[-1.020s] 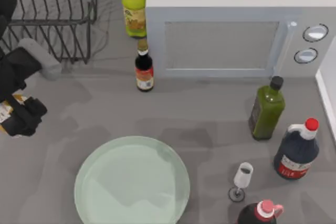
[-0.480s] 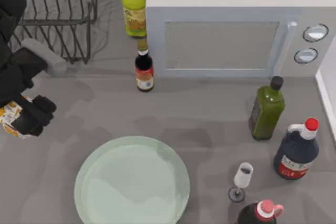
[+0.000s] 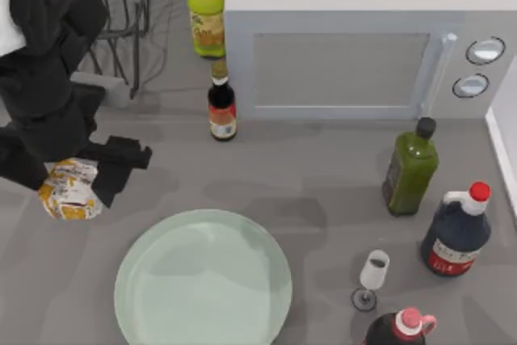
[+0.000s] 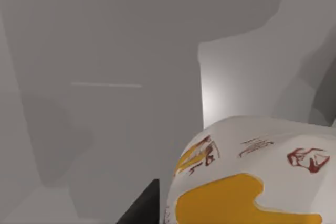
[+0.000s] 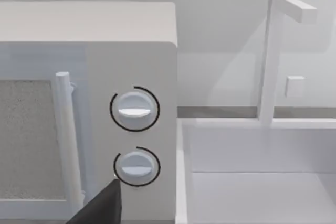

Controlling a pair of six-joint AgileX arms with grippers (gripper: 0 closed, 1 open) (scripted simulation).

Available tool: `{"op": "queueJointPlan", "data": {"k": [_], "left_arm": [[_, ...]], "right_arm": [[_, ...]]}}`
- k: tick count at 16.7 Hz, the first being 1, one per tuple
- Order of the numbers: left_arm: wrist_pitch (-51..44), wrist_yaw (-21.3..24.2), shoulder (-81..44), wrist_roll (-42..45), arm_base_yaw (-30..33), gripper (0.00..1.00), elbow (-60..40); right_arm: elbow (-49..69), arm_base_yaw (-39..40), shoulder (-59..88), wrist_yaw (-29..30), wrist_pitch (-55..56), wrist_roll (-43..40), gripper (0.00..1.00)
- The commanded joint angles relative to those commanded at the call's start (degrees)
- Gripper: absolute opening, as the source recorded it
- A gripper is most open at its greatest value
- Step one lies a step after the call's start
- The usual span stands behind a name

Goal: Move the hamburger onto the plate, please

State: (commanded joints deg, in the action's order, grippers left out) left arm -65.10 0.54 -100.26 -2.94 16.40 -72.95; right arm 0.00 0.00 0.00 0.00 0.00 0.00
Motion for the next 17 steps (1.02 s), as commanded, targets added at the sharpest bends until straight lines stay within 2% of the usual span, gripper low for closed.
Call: {"op": "queueJointPlan", "data": {"k": [12, 17], "left_arm": [[0.1, -1.1, -2.2, -75.6, 16.6, 0.00, -0.4], [1.2, -1.5, -1.3, -103.3, 22.5, 0.00, 0.6]], "right_arm": [[0.0, 0.0, 0.0, 0.0, 0.0, 0.0, 1.00], [0.0, 0.0, 0.0, 0.0, 0.0, 0.0, 1.00]]}}
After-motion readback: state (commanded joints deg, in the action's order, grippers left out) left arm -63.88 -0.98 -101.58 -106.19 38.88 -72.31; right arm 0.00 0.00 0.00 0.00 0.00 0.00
